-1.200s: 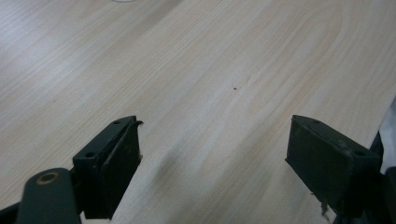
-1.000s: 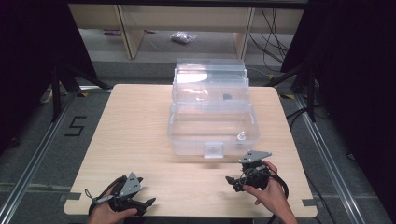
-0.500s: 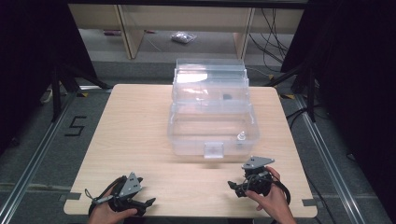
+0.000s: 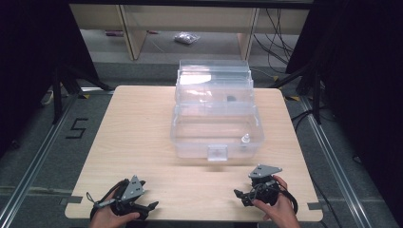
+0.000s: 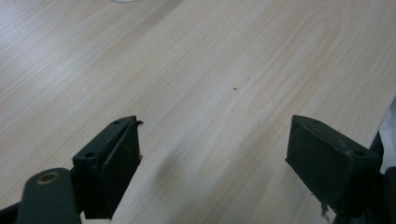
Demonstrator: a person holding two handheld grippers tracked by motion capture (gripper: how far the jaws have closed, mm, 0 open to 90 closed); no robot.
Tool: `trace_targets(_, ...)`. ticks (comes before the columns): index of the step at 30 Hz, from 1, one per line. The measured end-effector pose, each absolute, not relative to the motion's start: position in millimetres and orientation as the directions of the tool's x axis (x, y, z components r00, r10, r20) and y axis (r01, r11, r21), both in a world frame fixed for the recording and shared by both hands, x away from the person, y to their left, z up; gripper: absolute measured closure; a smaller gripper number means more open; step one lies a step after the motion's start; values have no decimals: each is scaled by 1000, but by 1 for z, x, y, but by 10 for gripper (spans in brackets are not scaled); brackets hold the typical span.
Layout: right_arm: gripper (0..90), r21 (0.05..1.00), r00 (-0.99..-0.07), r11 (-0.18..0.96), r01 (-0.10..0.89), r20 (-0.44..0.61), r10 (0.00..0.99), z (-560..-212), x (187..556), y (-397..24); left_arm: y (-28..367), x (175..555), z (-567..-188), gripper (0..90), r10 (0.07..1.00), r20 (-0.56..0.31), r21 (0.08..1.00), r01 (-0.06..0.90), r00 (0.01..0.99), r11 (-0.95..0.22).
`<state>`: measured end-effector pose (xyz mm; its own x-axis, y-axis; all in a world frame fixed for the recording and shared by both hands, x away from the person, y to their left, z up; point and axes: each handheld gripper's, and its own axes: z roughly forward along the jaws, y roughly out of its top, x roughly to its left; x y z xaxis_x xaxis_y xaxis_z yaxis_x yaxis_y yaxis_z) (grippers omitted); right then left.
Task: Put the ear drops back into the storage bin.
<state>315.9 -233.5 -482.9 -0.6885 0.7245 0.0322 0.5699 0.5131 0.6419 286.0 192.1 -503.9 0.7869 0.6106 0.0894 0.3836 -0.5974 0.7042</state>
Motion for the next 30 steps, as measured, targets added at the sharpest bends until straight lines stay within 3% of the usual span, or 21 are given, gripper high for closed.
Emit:
trace_targets(10,166,668,-690,503,548,21,724,-488,311,-235,193,287,-504,170,606,94,702,379,790,-603)
trace_targets(24,166,635,-661,482,604,62,747,-488,299,-242,192,286,-504,170,608,96,703,379,788,-602)
trace_targets(30,166,665,-664,481,571,31,747,-492,302,-245,192,286,-504,170,616,84,704,391,783,-593)
